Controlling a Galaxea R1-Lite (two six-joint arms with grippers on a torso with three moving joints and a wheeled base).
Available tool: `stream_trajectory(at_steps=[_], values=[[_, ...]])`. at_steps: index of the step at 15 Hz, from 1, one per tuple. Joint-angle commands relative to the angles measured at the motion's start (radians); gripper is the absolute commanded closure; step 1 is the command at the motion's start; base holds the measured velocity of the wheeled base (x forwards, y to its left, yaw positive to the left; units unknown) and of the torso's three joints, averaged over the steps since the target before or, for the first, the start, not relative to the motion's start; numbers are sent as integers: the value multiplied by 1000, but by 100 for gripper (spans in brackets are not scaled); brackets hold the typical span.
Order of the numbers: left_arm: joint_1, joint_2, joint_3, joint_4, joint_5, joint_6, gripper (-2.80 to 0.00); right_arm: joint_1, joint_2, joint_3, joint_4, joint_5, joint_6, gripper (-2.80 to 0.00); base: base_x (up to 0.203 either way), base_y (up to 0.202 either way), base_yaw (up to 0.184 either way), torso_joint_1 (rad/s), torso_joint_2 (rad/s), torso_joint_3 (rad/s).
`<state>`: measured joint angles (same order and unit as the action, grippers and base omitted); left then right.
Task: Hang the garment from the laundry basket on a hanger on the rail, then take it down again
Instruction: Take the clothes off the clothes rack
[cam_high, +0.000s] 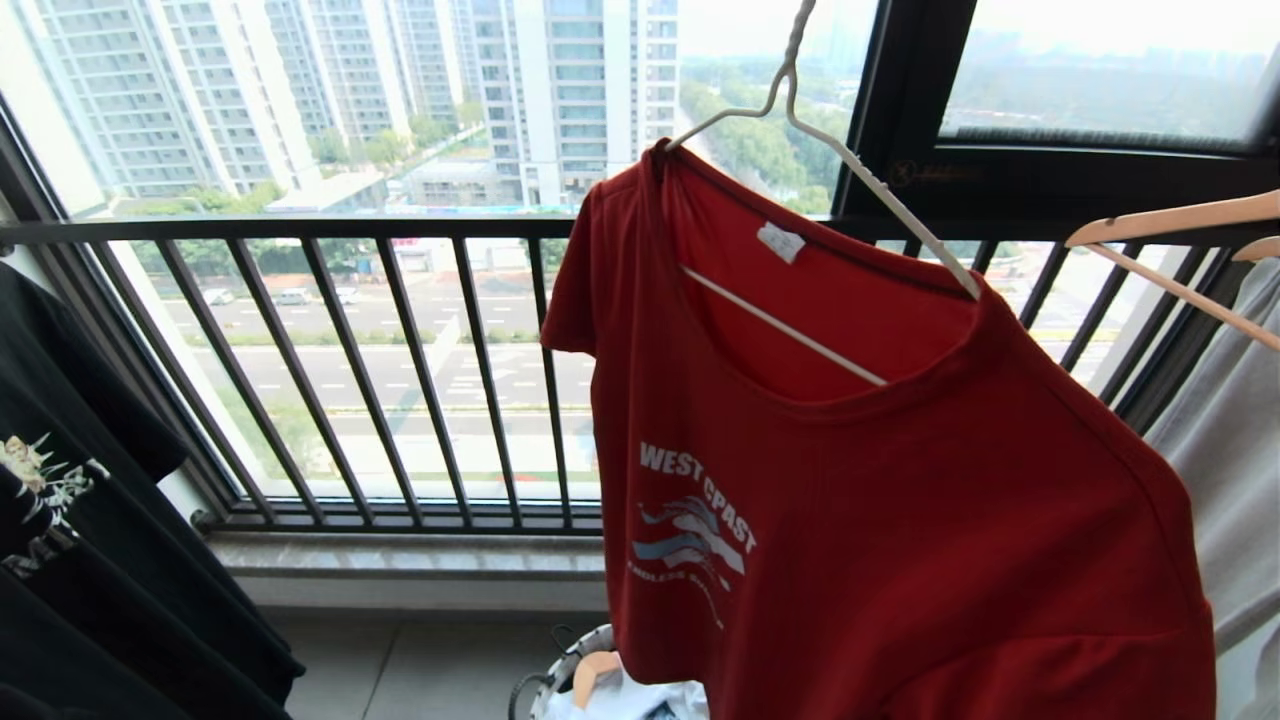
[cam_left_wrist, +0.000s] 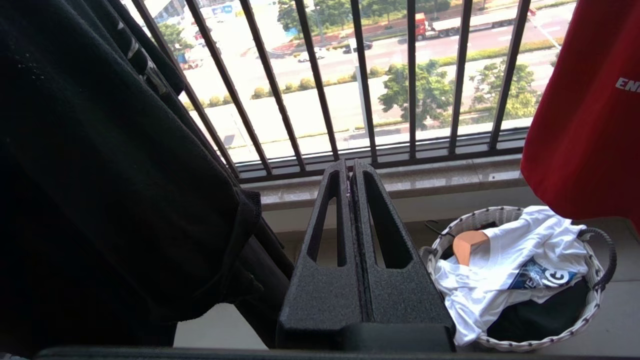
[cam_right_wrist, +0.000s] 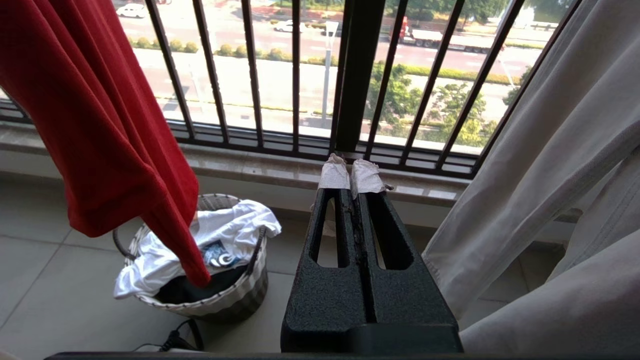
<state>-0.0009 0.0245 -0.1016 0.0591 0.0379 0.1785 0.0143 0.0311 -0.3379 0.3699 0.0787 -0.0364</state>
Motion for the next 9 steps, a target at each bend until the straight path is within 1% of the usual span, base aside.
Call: stream_trajectory(at_steps=[1,2,3,4,5,7,9], values=[[-1,-23,61,-25,-2,3,0,0,-31,201,-193,2,-11,0,0,0,0,0,0,0],[-1,-23,63,-34,-8,4,0,0,-31,280,-326,0,-33,0,0,0,0,0,0,0],[-2,-23,68,-35,-16,7,0,0,-31,321,-417,-3,-53,0,0,0,0,0,0,0],[-2,-24,69,-35,-26,6,0,0,-31,328,-431,-6,-70,0,0,0,0,0,0,0],[-1,-24,72,-37,-36,-10,0,0,-31,331,-420,-11,-77,0,0,0,0,0,0,0],[-2,-23,102,-39,-45,-50,0,0,-31,325,-325,-38,-85,0,0,0,0,0,0,0],[-1,-24,100,-41,-44,-74,0,0,-30,319,-316,-40,-71,0,0,0,0,0,0,0]])
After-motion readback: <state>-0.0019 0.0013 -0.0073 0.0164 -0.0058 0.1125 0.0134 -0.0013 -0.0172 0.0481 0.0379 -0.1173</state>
